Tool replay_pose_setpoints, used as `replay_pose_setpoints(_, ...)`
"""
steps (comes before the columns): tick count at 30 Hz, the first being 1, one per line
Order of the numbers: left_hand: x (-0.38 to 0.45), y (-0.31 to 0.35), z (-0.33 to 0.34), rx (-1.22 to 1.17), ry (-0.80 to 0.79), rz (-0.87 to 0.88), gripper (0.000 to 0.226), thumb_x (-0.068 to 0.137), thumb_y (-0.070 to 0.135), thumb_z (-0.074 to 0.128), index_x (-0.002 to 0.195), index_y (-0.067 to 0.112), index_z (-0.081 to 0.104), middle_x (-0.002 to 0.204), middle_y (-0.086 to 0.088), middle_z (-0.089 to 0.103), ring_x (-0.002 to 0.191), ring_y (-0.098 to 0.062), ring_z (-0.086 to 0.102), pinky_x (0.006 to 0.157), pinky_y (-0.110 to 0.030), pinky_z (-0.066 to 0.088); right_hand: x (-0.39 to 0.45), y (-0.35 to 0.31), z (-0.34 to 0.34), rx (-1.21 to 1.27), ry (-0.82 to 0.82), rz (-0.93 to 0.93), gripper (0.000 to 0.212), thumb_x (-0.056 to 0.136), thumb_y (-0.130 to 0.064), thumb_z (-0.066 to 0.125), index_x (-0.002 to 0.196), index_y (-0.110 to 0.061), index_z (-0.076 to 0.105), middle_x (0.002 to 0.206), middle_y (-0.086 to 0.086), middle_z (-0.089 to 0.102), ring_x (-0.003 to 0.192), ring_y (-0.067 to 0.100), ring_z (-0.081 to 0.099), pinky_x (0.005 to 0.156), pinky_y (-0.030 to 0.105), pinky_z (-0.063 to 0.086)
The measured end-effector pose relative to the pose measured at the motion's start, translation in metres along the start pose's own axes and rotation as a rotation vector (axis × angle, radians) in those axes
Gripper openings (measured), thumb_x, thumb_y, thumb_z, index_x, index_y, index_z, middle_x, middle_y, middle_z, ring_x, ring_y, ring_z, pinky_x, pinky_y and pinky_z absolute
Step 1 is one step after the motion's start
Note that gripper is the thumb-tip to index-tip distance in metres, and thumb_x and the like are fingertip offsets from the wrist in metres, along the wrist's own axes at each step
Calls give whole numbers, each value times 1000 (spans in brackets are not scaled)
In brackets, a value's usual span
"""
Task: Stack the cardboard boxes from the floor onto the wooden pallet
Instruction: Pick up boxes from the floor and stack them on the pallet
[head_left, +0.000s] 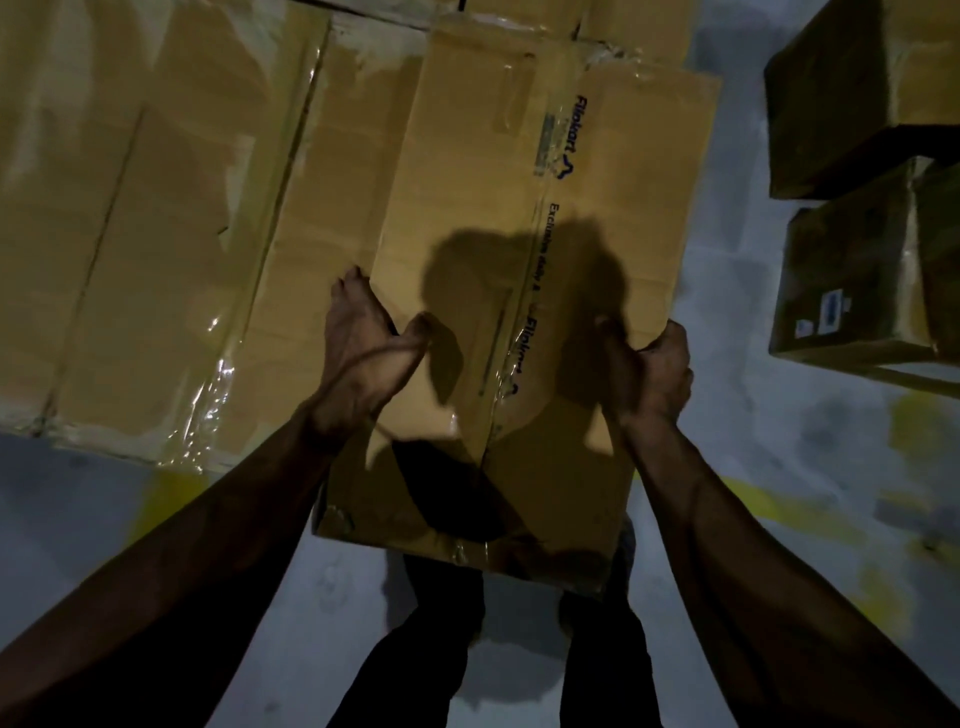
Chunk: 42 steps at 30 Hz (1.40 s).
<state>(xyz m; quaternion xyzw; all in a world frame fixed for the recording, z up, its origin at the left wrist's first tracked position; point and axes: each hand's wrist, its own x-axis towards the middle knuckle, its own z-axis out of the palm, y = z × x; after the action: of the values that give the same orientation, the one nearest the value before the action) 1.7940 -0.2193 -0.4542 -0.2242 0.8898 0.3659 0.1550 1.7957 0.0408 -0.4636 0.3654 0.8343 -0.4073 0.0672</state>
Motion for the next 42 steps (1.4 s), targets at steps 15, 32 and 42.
replay_pose_setpoints(15, 23, -16, 34, 615, 16, 140, 81, 102, 59, 17, 159, 8, -10, 168, -12, -15, 155, -29, -14, 124, -44, -7, 34, -1, 23, -142, -115, 80, 81, 87, -64, 64, 142, -12, 35, 128, 17, 58, 114, 40, 57, 88, 46, 50)
replay_pose_setpoints(32, -69, -103, -15, 782, -287, 457, 88, 93, 58, 25, 156, -4, 18, 163, -27, 17, 151, -41, 22, 120, -56, 27, -113, 81, -4, -683, -315, -347, 109, 84, -68, 62, 161, -12, 8, 166, 23, -7, 151, 45, 5, 110, 61, 34)
replay_pose_setpoints(42, -91, -134, -27, 904, -321, 542, 108, 68, 45, 87, 146, -13, 39, 152, -35, 37, 141, -48, 39, 111, -54, 39, -140, 106, -9, -930, -398, -443, 134, 65, -76, 71, 160, -6, 8, 165, 26, -3, 150, 52, 2, 112, 62, 33)
